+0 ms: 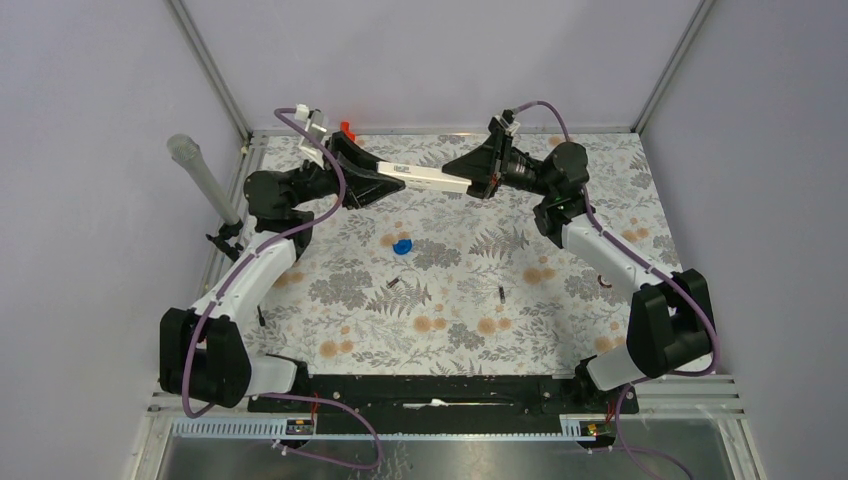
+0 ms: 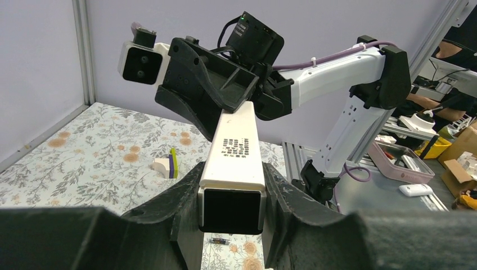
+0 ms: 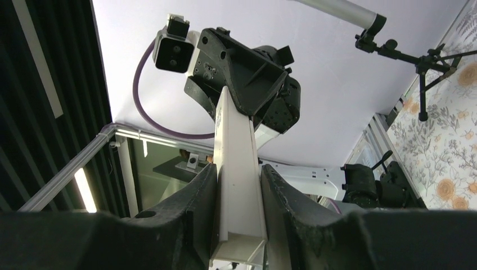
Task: Load the batteries into the remote control
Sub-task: Remove the battery cover from the remote control.
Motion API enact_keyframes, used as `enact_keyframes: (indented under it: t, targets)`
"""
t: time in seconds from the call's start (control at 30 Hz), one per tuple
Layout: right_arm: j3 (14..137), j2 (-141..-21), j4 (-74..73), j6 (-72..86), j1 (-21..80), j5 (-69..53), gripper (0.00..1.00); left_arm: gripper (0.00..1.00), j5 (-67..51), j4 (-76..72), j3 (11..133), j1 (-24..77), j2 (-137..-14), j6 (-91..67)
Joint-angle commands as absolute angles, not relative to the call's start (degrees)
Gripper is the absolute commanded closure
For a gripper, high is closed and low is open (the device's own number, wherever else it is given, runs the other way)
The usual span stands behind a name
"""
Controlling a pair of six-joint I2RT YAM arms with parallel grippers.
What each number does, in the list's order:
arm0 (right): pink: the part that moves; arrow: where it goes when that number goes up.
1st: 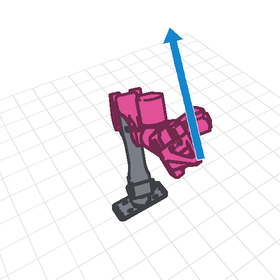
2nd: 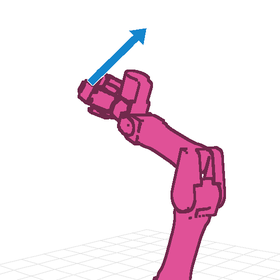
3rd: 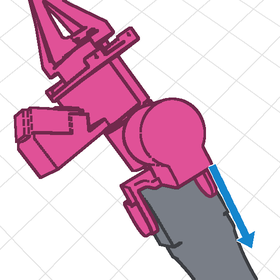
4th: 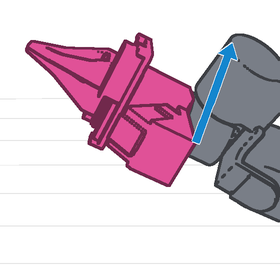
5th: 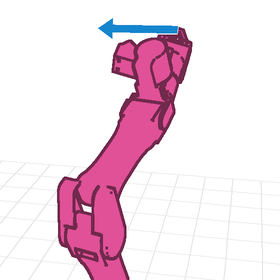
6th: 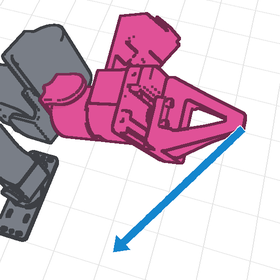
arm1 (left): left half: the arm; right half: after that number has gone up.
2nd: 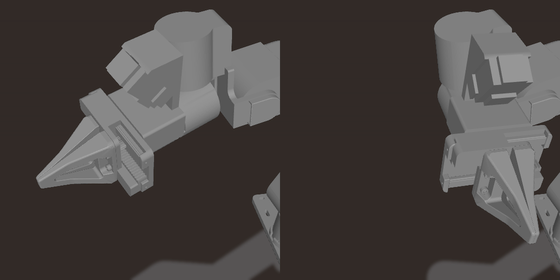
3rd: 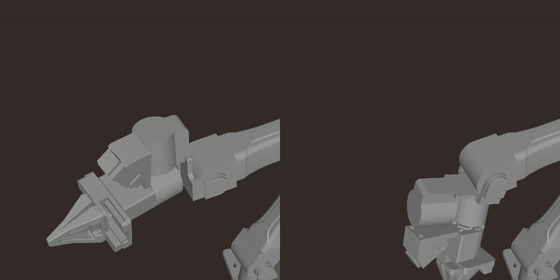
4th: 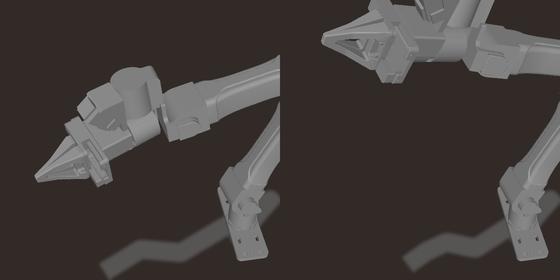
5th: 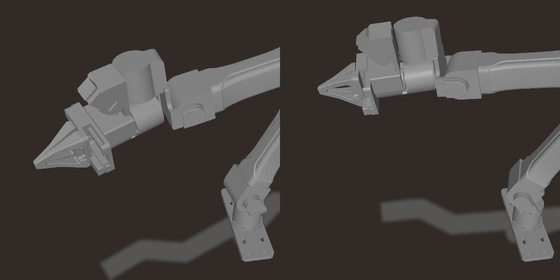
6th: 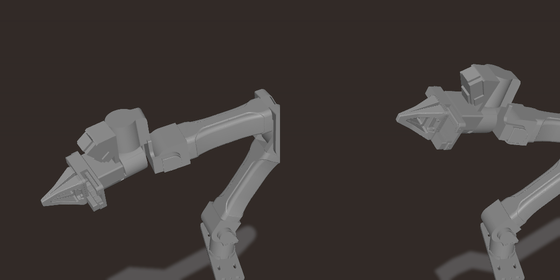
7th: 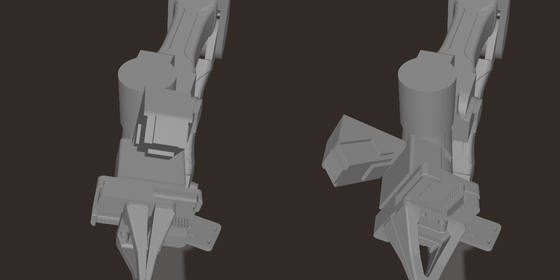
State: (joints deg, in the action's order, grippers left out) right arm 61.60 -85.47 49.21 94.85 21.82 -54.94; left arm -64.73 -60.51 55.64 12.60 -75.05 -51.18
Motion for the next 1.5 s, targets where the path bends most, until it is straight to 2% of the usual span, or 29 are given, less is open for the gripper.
enact_keyframes:
  t: [0.0, 0.13, 0.27, 0.43, 0.5, 0.63, 0.77, 0.93, 1.03, 1.1, 1.23, 1.47]
  targets:
    - [60.1, -84.1, 54.9, 94.6, 17.4, -57.6, 0.65, 1.0, -56.3, -68.3, 56.8, 5.1, -70.3, -50.8]
    - [59.9, -84.1, 58.8, 96.7, 17.0, -57.2, 0.72, 1.0, -56.1, -68.0, 56.7, 4.4, -70.0, -50.8]
    - [60.0, -83.9, 59.4, 97.3, 16.9, -57.0, 0.71, 1.0, -56.7, -67.7, 56.8, 4.2, -70.0, -50.9]
    - [60.9, -83.3, 55.0, 95.3, 16.9, -56.8, 0.46, 1.0, -59.7, -67.6, 56.9, 4.2, -70.4, -51.1]
    - [62.8, -82.3, 47.6, 88.5, 16.9, -57.1, 0.4, 1.0, -61.8, -66.5, 56.7, 4.2, -70.5, -50.4]
    - [67.5, -78.4, 23.8, 70.3, 16.9, -53.6, 0.25, 1.0, -63.5, -59.2, 56.1, 4.2, -69.6, -44.7]
    - [69.3, -76.7, 16.7, 64.8, 16.9, -50.2, 0.14, 1.0, -64.7, -52.3, 56.1, 4.5, -68.4, -39.1]
    - [69.8, -77.8, 18.2, 67.3, 17.3, -49.7, 0.14, 1.0, -67.1, -38.5, 57.9, 7.0, -66.6, -28.2]
    - [72.0, -79.4, 15.2, 66.4, 19.1, -50.3, 0.23, 1.0, -64.7, -21.0, 60.3, 9.2, -65.1, -14.1]
    - [74.0, -80.7, 11.3, 65.0, 20.9, -50.5, 0.28, 1.0, -63.6, -15.7, 61.5, 10.3, -65.1, -9.7]
    - [73.9, -81.1, 8.9, 63.5, 22.1, -49.1, 0.33, 1.0, -63.3, -15.1, 62.0, 10.6, -65.6, -9.4]
    - [75.1, -80.2, 0.4, 57.4, 22.1, -44.6, 0.28, 1.0, -62.6, -15.3, 62.1, 11.2, -65.6, -9.4]
